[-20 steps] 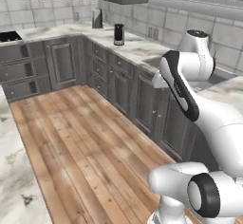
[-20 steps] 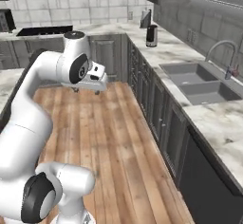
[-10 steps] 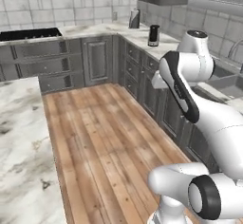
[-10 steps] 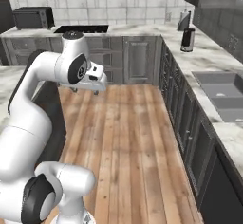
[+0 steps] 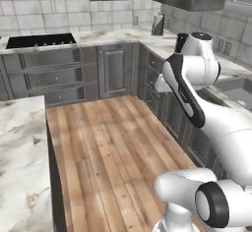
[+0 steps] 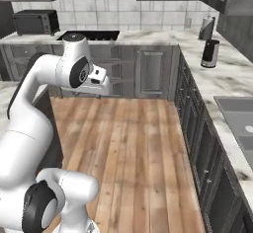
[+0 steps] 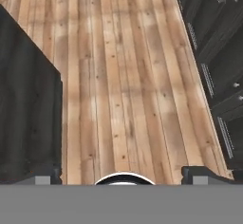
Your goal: Navigate to the toaster oven.
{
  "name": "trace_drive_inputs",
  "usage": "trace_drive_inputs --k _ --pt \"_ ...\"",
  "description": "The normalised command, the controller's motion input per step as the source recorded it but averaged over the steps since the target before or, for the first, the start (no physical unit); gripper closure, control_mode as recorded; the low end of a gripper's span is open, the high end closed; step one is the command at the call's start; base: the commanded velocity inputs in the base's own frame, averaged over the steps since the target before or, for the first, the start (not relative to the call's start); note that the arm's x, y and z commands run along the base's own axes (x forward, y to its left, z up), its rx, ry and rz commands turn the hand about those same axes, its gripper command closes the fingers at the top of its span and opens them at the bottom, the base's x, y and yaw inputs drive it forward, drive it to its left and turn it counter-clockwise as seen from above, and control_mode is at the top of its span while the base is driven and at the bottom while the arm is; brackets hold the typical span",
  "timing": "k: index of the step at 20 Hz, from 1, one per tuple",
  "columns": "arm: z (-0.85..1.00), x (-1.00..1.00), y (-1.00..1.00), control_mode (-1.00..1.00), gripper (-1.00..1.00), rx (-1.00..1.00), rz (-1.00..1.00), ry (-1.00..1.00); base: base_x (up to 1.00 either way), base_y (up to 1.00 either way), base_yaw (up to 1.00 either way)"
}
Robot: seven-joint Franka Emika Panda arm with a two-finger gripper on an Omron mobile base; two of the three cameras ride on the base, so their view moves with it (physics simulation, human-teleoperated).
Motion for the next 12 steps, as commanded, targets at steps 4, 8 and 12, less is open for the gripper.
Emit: trace_drive_inputs --k 4,8,12 --pt "0.0 0.0 0.0 1.0 -1.0 0.0 0.0 0.0 1.0 -0.11 0.13" --pt "0.0 0.0 0.0 1.0 -1.0 0.0 0.0 0.0 1.0 -0.05 0.11" --pt "0.0 0.0 0.0 1.0 -1.0 0.0 0.0 0.0 1.0 -0.07 0.1"
